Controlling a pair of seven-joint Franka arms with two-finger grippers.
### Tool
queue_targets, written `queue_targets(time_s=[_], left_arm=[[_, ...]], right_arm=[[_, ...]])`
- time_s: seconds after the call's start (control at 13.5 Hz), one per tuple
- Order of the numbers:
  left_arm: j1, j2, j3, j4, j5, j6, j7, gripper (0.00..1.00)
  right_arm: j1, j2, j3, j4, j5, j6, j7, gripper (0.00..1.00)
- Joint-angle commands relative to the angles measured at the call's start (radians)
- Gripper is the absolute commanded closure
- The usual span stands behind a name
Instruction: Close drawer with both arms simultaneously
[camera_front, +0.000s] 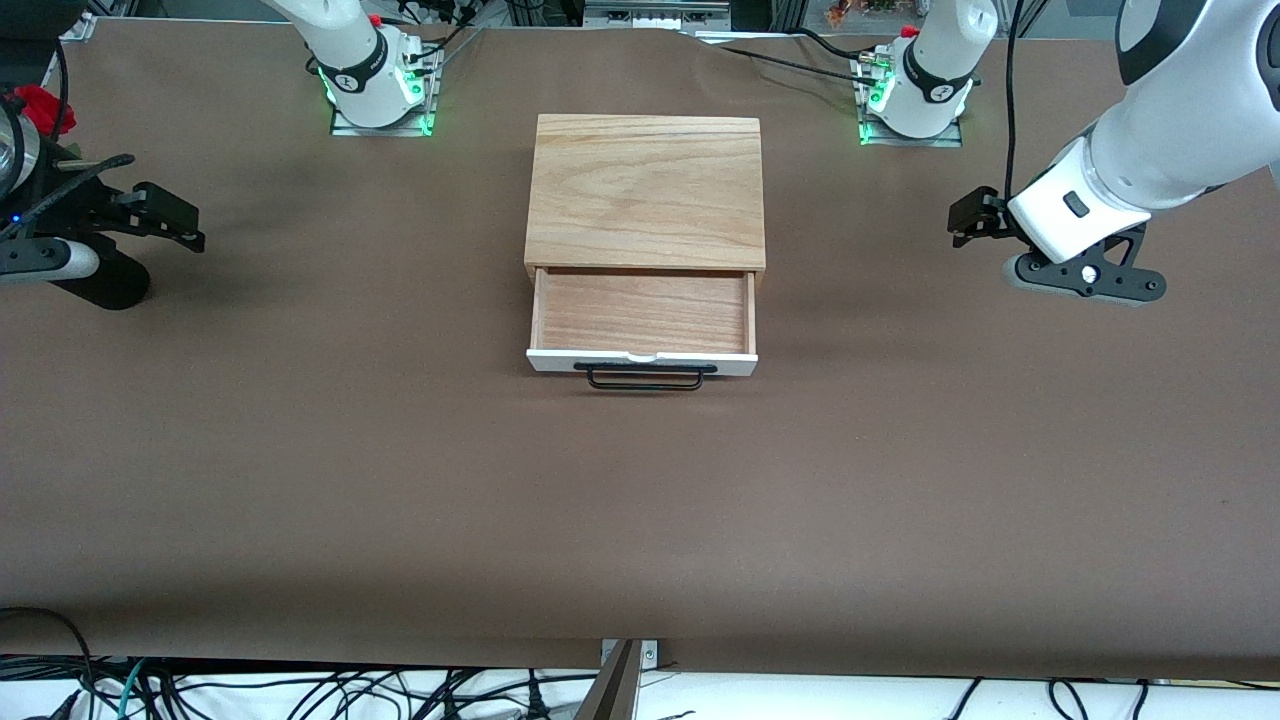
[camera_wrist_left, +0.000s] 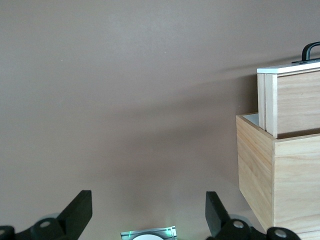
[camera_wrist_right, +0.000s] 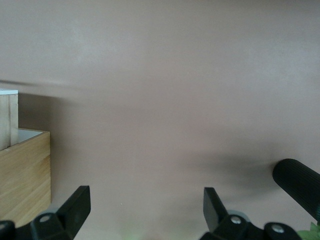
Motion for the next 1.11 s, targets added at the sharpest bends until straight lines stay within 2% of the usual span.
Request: queue_targets(time_s=[0.0,0.22,0.45,0.59,0.89,1.04], left_arm=[[0.024,0.014,0.002,0.031,0.008,-0.024,0.017,0.0],[0.032,0.02,-0.004,0.031,-0.009,-0.02,-0.003,0.0],[0.03,0.02,-0.008,0.033,-0.009,-0.02,-0.001,0.0],[0.031,0.017,-0.009,0.028,-0.012,-0.025,-0.003,0.0],[0.028,0.02,-0.009,0.026,-0.017,-0.023,0.002,0.0],[0.028,0.043,-0.011,0.02,-0.095,-0.023,-0.001,0.0]], right_arm=[[-0.001,0.0,0.016,0.004,0.015,0.001,-0.016,0.0],[0.054,0.048,0.017,0.004,0.021,0.033,-0.019,0.0],[0.077,0.13,0.017,0.004,0.206,0.084,-0.01,0.0],[0.114,0.199,0.022,0.004,0.268,0.11,-0.006,0.0],[0.18,0.319,0.023,0.004,0.417,0.257,0.0,0.0],[0.235,0.39,0.023,0.004,0.473,0.349,0.018,0.0]])
